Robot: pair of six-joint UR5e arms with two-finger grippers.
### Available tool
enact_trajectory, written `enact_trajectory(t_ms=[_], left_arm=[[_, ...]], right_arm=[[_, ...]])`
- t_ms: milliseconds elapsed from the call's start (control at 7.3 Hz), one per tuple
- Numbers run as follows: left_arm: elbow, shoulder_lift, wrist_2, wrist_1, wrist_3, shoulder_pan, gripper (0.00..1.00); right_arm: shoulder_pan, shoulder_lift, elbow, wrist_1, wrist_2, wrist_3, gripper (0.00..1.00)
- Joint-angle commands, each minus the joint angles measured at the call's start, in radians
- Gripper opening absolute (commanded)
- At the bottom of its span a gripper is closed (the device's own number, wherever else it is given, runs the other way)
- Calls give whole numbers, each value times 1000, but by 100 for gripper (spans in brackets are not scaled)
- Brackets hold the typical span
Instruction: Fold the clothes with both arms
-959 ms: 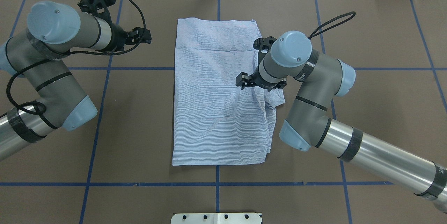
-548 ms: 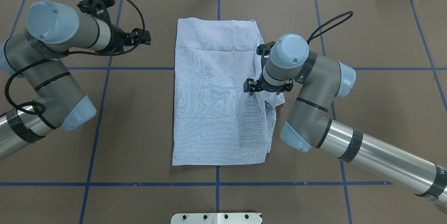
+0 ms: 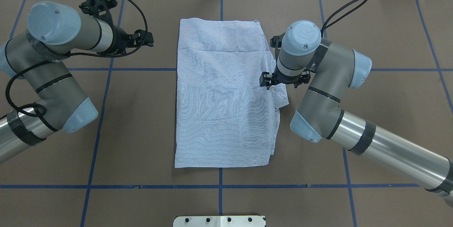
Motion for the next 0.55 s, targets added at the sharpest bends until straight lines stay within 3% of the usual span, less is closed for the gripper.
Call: enact_trajectory(t_ms=[0,411], left_arm=[[-3,-3,-2,0,-2,0,100],[-41,4,-29,1,-34,-1,100]], right_arm=[[31,-38,61,-55,3,-66,100],[34,-43,168,-111,12,-63,100]])
